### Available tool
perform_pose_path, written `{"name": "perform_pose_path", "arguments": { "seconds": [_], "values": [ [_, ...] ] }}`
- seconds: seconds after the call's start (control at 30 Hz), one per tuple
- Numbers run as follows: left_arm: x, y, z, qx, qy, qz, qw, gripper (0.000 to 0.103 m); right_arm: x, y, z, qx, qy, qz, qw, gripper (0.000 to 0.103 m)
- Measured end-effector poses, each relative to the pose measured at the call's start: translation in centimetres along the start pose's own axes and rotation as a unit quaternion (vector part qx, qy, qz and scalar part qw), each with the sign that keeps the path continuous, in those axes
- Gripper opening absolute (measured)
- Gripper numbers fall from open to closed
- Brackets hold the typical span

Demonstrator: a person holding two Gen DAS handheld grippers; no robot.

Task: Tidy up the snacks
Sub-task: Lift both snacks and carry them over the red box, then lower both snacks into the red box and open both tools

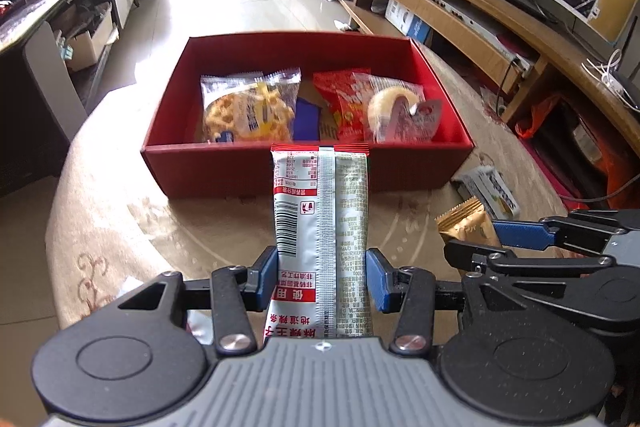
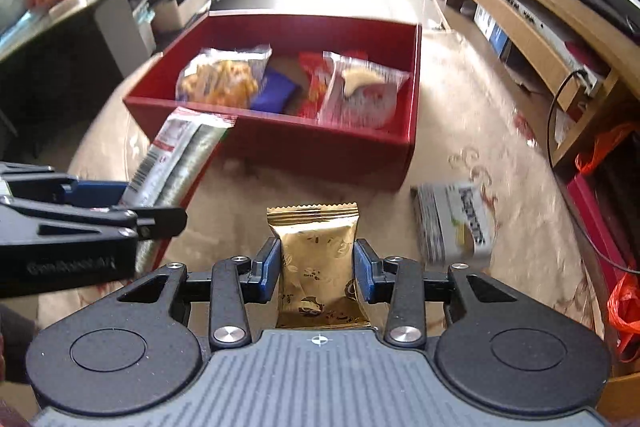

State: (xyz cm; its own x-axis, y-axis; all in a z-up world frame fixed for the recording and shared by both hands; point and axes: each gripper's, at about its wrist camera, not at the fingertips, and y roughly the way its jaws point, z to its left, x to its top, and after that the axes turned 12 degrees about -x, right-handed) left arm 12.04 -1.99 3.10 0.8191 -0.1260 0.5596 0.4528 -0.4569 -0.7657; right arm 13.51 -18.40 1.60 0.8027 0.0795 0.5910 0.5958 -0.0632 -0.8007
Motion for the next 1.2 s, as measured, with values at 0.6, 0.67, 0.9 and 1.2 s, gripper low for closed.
{"name": "perform_pose_path", "arguments": {
  "seconds": [0.6, 0.67, 0.9, 1.2],
  "values": [
    [5.6, 1.0, 0.7, 0.03, 0.008, -0.039, 0.9987, 0.042, 5.6, 0.1, 0.0, -0.011, 0.038, -0.058, 0.998, 0.047],
    [6.2, 1.3, 0.8, 0.033, 0.01, -0.042, 0.9985, 0.042, 6.2, 0.4, -0.2, -0.014, 0.043, -0.061, 0.997, 0.047],
    [7.8, 2.2, 1.0, 0.041, 0.011, -0.047, 0.998, 0.042, 7.5, 1.3, -0.5, -0.023, 0.051, -0.065, 0.996, 0.047],
    [9.3, 3.4, 1.6, 0.054, 0.011, -0.051, 0.9972, 0.042, 9.0, 2.6, -0.5, -0.025, 0.057, -0.066, 0.996, 0.047]
  ]
}}
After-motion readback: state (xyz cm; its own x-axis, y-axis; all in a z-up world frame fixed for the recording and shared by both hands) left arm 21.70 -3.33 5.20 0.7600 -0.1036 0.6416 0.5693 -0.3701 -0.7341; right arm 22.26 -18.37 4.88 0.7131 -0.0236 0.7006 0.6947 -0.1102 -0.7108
